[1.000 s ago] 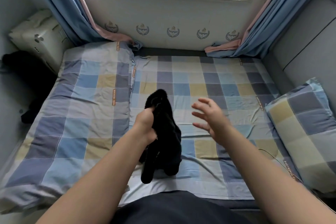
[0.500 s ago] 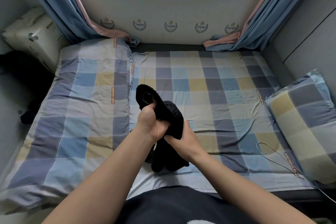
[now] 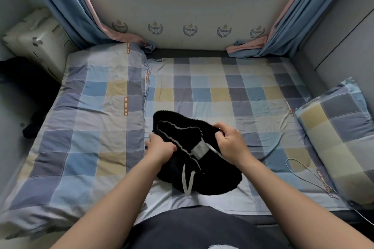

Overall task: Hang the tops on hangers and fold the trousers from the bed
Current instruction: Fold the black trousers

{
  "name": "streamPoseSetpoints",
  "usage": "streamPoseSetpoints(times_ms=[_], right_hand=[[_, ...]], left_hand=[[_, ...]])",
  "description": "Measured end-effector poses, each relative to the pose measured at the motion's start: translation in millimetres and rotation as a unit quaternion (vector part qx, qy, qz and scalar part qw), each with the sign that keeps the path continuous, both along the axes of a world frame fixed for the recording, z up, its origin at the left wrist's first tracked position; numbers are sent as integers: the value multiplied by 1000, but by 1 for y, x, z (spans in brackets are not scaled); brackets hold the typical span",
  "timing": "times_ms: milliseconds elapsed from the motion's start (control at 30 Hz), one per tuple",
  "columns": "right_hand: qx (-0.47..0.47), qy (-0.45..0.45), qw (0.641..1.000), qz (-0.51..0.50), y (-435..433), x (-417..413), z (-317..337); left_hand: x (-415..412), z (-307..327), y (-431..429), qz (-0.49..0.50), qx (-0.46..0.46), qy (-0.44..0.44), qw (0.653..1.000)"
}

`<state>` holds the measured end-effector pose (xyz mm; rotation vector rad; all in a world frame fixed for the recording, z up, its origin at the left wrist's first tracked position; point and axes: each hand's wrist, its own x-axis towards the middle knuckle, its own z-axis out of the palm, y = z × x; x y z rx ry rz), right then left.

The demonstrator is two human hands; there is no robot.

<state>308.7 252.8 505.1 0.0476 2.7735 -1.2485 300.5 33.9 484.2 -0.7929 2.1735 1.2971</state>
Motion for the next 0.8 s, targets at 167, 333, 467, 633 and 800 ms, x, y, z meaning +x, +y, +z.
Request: streamPoseSetpoints(times_ms=[167,333,467,633,800], right_hand=[[18,-32,990,137,0,-15,25],[-17,-80,974,213,2,-23,43],[99,-155,949,255,18,-22,29],[299,-125,932,165,33,-16,-8],[379,-104,917,66,53,0,-43]], left_hand=[[0,-5,4,-262,-215,254,906],[-12,0,12,-368,-155,309,863],[-8,-7,9,-306,-172,325,878],[0,-31,7,-269,-237,282,890],[10,-59,-18,-265,-319,184,892]])
